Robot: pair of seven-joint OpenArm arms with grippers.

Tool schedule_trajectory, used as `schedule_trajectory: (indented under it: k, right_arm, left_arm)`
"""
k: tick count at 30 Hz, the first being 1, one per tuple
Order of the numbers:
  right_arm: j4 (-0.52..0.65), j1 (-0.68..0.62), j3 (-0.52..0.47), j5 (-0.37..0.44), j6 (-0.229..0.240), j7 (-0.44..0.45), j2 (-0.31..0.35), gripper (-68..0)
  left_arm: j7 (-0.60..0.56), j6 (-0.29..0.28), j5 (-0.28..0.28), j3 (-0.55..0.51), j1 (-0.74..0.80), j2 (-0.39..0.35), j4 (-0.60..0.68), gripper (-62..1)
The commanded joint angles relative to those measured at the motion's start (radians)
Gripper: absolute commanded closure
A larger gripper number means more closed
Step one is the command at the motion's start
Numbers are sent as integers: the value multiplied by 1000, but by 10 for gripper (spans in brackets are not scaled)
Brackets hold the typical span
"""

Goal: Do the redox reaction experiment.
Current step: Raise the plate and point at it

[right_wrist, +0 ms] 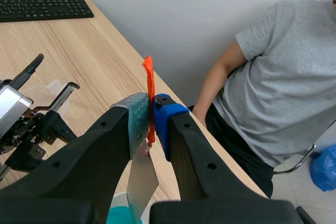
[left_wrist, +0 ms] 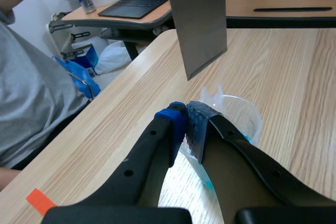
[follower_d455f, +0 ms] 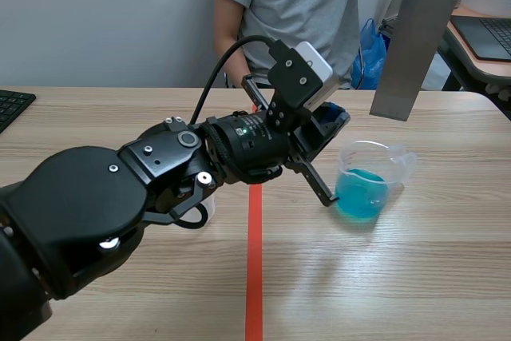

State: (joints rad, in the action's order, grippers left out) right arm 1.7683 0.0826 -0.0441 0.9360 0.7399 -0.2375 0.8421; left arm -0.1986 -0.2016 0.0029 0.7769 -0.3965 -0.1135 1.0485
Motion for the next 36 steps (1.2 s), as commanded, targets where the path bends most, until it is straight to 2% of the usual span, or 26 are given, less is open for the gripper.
schedule_trajectory:
  k: [1,9,13,36]
  right_arm:
    - [4,11,-14,18,6,14,11,-6]
    - [4,11,-14,19,6,14,11,-6]
    - [4,11,-14,19,6,14,11,-6]
    - [4,11,-14,19,6,15,11,-6]
  left_arm:
    - [-21,4,-9,3,-20,16,26,-18]
    - [-21,5,-8,22,-25,29,26,-18]
    - [-21,5,18,21,-25,38,26,-18]
    - [-22,5,17,21,-25,38,26,-18]
